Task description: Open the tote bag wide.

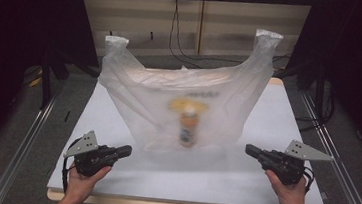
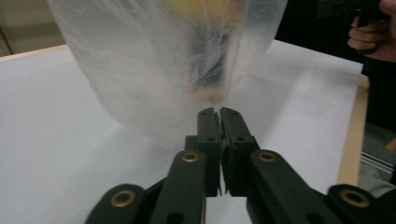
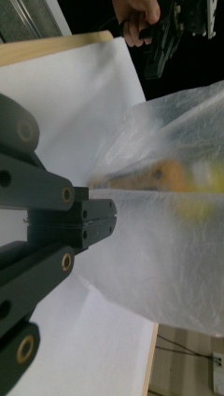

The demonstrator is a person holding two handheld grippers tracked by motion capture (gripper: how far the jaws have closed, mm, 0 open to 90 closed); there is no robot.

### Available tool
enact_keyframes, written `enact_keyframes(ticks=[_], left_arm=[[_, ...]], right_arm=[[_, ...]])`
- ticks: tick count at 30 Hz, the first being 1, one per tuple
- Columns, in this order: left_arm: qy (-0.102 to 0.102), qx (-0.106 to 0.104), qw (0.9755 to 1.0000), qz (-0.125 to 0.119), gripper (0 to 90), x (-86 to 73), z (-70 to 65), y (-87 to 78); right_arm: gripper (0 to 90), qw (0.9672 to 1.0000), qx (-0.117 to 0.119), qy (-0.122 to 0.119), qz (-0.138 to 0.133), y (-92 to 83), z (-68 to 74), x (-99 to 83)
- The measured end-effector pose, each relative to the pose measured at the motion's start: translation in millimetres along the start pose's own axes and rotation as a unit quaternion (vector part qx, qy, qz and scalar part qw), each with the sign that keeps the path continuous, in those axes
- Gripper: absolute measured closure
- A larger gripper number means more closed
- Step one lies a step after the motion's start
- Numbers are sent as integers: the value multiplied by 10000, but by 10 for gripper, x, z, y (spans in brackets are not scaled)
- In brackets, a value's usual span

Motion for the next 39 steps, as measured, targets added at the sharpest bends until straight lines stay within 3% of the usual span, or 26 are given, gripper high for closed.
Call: enact_keyframes(ticks=[4,5,6,7,8,10,12,16,17,28,30,33,39], left_arm=[[-82,-279,9995,-150,900,104,4,-28],[-101,-143,9997,-165,900,127,12,-30],[-128,-312,9992,-199,900,150,27,-25],[-148,-198,9995,-219,900,174,28,-11],[-104,-323,9992,-203,900,197,36,0],[-13,-148,9997,-189,900,247,28,22],[76,-302,9994,-173,900,296,18,42],[187,-237,9993,-202,900,397,0,84],[144,-354,9989,-257,900,417,-7,103],[287,-354,9983,-358,900,599,-49,195],[407,-353,9976,-441,900,662,-56,215],[368,-363,9972,-541,900,741,-89,250],[494,-395,9959,-641,900,925,-122,296]], right_arm=[[900,9999,94,-63,67,76,51,100],[900,9999,134,-74,43,94,59,126],[900,9999,130,-85,29,111,62,154],[900,9999,145,-76,20,129,64,181],[900,9998,171,-99,24,148,63,207],[900,9997,208,-119,7,190,62,252],[900,9996,263,-140,18,229,71,280],[900,9992,367,-167,23,286,99,345],[900,9992,365,-186,2,298,104,371],[900,9984,473,-258,-150,503,144,629],[900,9983,473,-295,-183,529,172,684],[900,9980,455,-356,-250,557,207,787],[900,9973,470,-479,-282,602,263,1009]])
Point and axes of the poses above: each handheld gripper's, and its own axes: y roughly forward along the jaws, x roughly out of its top, z roughly to its left, the point moved 3 cm from there along y, roughly forward along the jaws, and after that the axes turned 3 degrees about -y, right-handed, at the moved point
